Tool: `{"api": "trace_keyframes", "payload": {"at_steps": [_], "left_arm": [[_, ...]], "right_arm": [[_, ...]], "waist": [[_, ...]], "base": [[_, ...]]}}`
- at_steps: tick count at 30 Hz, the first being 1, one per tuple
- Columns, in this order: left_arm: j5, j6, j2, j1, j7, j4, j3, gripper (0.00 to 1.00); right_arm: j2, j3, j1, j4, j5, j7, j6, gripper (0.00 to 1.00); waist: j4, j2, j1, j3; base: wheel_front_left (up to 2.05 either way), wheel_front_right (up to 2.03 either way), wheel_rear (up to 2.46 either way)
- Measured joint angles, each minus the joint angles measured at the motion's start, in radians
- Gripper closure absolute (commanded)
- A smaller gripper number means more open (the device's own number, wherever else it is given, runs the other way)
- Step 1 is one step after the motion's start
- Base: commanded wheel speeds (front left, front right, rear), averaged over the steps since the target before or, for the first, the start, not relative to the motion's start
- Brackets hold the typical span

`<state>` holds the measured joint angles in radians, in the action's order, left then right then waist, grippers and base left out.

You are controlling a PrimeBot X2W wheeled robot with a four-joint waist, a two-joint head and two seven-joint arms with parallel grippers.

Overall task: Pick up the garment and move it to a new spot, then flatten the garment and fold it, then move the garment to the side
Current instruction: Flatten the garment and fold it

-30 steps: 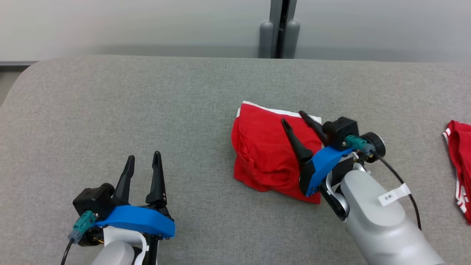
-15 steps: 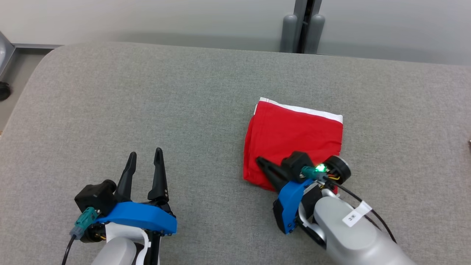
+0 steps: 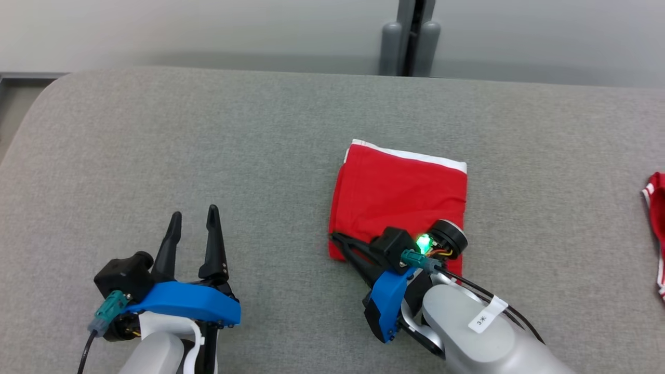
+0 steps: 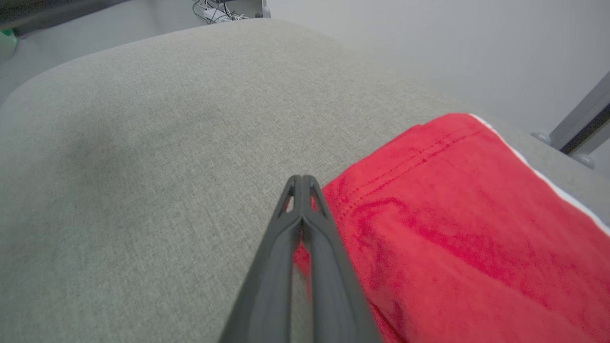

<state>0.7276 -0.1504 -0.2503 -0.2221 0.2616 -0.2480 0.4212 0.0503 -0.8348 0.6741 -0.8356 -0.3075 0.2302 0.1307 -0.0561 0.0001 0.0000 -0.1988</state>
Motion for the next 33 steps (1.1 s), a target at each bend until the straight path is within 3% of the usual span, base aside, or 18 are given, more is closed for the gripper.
{"api": "trace_keyframes", "payload": {"at_steps": [2, 3, 4, 5, 6, 12, 21, 33], "left_arm": [[-0.007, 0.003, 0.000, 0.001, 0.000, 0.001, -0.013, 0.00], [-0.010, 0.007, -0.002, 0.001, 0.000, 0.002, -0.019, 0.00], [-0.017, 0.010, -0.004, 0.002, 0.000, 0.003, -0.024, 0.00], [-0.025, 0.011, -0.006, 0.004, 0.000, 0.004, -0.027, 0.00], [-0.035, 0.015, -0.008, 0.007, 0.000, 0.004, -0.031, 0.00], [-0.100, 0.040, -0.004, 0.014, 0.000, 0.007, -0.051, 0.00], [-0.157, 0.089, 0.040, 0.069, 0.000, -0.044, -0.083, 0.00], [-0.210, 0.123, 0.071, 0.151, 0.000, -0.065, -0.162, 0.00]], "right_arm": [[0.000, 0.007, -0.002, 0.034, 0.000, 0.013, 0.000, 0.63], [-0.001, 0.018, -0.005, 0.049, 0.002, 0.019, 0.000, 0.63], [-0.001, 0.032, -0.010, 0.066, 0.009, 0.020, 0.000, 0.46], [-0.001, 0.055, -0.019, 0.081, 0.011, 0.024, 0.000, 0.09], [-0.001, 0.081, -0.028, 0.098, 0.016, 0.027, 0.000, 0.00], [-0.001, 0.311, -0.123, 0.201, 0.075, 0.031, 0.000, 0.00], [0.000, 0.708, -0.385, 0.411, 0.102, 0.031, 0.000, 0.00], [0.000, 0.795, -0.543, 0.509, 0.105, 0.032, 0.000, 0.00]], "waist": [[0.012, 0.0000, 0.0000, 0.006], [0.018, 0.0000, 0.0000, 0.008], [0.024, 0.0000, 0.0000, 0.012], [0.030, 0.0000, -0.0001, 0.016], [0.035, 0.0000, -0.0001, 0.021], [0.063, 0.0000, -0.0001, 0.052], [0.090, 0.0000, -0.0001, 0.095], [0.133, 0.0000, -0.0001, 0.094]], "base": [[0.00, 0.00, 0.00], [0.00, 0.00, 0.00], [0.00, 0.00, 0.00], [0.00, 0.00, 0.00], [0.00, 0.00, 0.00], [0.00, 0.00, 0.00], [0.00, 0.00, 0.00], [0.00, 0.00, 0.00]]}}
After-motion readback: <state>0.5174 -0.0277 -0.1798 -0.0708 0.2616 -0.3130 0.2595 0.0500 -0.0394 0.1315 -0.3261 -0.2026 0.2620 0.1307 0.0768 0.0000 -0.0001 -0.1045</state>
